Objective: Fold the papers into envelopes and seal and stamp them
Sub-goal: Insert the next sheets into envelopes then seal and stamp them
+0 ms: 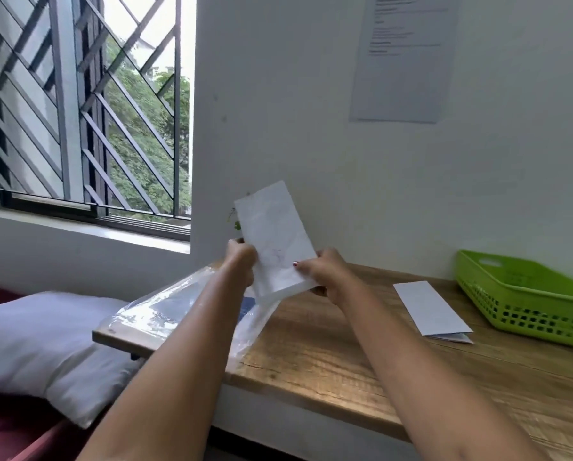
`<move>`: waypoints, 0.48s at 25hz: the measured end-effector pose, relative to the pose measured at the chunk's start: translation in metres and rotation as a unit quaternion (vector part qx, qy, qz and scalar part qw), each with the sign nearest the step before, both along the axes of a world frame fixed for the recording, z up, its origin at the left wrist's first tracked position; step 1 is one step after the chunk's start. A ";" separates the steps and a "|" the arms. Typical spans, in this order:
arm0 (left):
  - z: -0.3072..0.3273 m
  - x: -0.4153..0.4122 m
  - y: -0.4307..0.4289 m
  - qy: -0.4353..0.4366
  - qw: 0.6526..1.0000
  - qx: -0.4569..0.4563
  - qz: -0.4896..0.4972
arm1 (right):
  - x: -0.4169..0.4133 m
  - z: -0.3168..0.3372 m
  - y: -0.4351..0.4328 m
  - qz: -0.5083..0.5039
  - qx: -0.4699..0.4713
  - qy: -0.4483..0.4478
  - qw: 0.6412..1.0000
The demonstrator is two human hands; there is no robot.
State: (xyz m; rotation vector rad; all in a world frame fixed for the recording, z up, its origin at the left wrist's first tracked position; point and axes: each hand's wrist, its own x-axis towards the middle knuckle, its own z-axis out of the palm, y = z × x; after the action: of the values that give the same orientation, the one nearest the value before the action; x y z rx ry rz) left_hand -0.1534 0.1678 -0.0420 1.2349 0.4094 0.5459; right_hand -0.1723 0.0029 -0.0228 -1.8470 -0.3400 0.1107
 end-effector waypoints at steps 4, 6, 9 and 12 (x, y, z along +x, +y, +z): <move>0.019 0.007 -0.064 0.022 0.989 0.075 -0.124 | 0.017 0.024 -0.059 -0.224 -0.148 -0.320 0.909; 0.022 0.016 -0.095 0.024 0.974 0.136 -0.178 | 0.024 0.023 -0.088 -0.274 -0.254 -0.428 0.823; 0.013 0.032 -0.126 0.036 0.950 0.228 -0.211 | 0.029 0.009 -0.109 -0.254 -0.432 -0.478 0.721; -0.014 0.048 -0.149 0.068 0.941 0.224 -0.243 | 0.036 -0.014 -0.115 -0.178 -0.510 -0.460 0.705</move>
State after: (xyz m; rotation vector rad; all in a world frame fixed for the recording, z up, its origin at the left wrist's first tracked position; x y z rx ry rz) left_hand -0.1059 0.0190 -0.0565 1.7515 0.0785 0.1251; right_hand -0.1368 -0.1125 -0.0364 -2.9411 -0.6773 -1.1722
